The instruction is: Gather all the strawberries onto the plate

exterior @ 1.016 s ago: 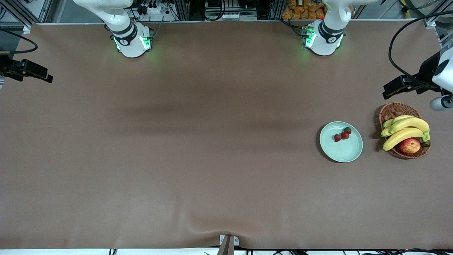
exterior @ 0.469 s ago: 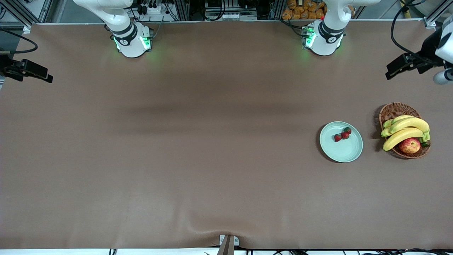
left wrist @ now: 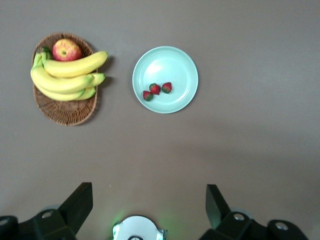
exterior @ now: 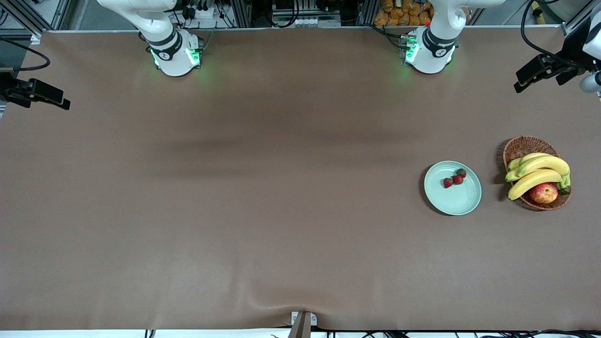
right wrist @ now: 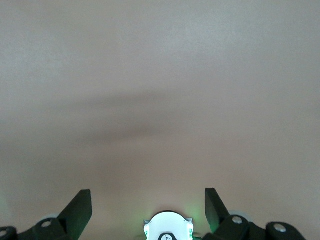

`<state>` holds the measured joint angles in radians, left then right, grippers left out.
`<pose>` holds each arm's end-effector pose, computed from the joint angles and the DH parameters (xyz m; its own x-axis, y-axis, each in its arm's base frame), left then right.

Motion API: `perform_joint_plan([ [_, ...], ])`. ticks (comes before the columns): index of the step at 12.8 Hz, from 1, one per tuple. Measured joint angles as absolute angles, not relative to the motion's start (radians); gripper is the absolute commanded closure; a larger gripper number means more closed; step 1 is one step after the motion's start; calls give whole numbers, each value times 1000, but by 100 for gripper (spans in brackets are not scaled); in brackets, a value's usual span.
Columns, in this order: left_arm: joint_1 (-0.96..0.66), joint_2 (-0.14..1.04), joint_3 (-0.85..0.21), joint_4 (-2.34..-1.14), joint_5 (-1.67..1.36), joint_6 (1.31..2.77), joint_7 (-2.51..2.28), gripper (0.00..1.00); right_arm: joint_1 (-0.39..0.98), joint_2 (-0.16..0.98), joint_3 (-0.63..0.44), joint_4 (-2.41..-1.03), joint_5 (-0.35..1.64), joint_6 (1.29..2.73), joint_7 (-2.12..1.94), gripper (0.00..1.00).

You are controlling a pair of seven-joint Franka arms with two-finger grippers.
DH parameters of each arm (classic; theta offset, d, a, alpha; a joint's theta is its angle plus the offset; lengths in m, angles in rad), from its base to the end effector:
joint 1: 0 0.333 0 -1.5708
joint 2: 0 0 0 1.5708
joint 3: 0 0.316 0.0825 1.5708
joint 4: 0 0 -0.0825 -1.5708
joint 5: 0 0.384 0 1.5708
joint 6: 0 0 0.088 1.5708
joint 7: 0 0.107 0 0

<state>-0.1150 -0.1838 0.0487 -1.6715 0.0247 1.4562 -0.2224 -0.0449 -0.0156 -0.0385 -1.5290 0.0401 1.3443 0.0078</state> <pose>0.4831 -0.0267 0.6630 0.9872 0.1572 -0.0274 0.1566 -0.9874 -0.0223 0.5235 -0.0389 0.6345 0.9824 -0.0808 -0.1684 -0.0886 -0.9953 -0.0393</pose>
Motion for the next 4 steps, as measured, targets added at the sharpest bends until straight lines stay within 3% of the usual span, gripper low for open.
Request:
perform_joint_plan([
  [4,-136,-156,54,-1610,25,1415,-198,0,-45,-16,-38,-1529,40,1344,8,0],
])
